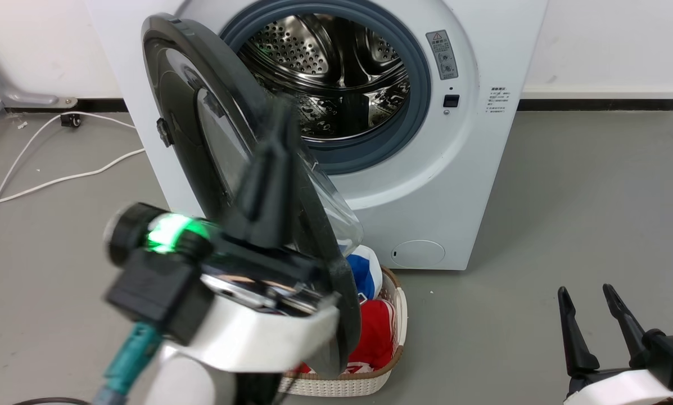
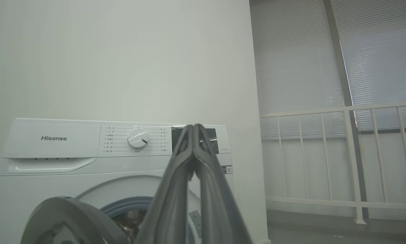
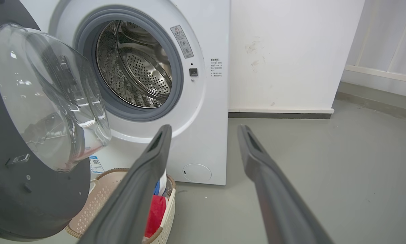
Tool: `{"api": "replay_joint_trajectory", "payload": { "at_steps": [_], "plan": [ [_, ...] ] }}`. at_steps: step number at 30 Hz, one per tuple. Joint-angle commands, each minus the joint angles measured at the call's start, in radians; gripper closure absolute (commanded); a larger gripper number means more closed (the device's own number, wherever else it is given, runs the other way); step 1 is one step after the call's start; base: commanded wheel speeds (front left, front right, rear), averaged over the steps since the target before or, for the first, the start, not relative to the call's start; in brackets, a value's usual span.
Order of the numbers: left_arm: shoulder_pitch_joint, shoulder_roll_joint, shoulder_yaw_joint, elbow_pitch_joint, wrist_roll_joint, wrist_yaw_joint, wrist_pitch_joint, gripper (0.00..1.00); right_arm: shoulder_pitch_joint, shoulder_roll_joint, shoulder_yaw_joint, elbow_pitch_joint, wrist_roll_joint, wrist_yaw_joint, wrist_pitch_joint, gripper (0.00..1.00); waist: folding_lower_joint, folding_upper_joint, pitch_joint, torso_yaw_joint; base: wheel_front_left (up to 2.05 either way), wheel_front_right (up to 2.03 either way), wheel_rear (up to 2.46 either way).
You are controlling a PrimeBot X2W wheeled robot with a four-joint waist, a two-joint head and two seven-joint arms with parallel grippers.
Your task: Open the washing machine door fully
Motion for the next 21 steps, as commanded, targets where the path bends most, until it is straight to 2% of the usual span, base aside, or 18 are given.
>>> {"api": "replay_joint_trajectory", "payload": {
  "at_steps": [1, 12, 17, 21],
  "plan": [
    [0.013, -0.001, -0.026, -0.001, -0.012, -0.007, 0.017, 1.0, 0.0, 0.004, -0.002, -0.003, -0.004, 0.0, 0.0, 0.0, 0.0, 0.0, 0.0, 0.0, 0.0, 0.0, 0.0],
    [0.17, 0.004, -0.285, 0.118, -0.135, -0.07, 0.223, 1.0, 0.004, 0.007, -0.002, -0.01, -0.007, 0.0, 0.007, 0.0, 0.0, 0.0, 0.015, 0.01, 0.0, 0.0, 0.0],
    [0.231, 0.016, -0.339, 0.202, -0.154, -0.079, 0.266, 1.0, -0.005, 0.004, -0.005, -0.008, -0.005, 0.0, 0.009, 0.0, 0.0, 0.0, 0.028, 0.012, 0.0, 0.0, 0.0],
    [0.24, 0.025, -0.343, 0.286, -0.136, -0.064, 0.25, 1.0, -0.01, 0.003, 0.0, -0.004, -0.003, 0.0, 0.008, 0.0, 0.0, 0.0, 0.034, 0.009, 0.0, 0.0, 0.0]
  ]
}}
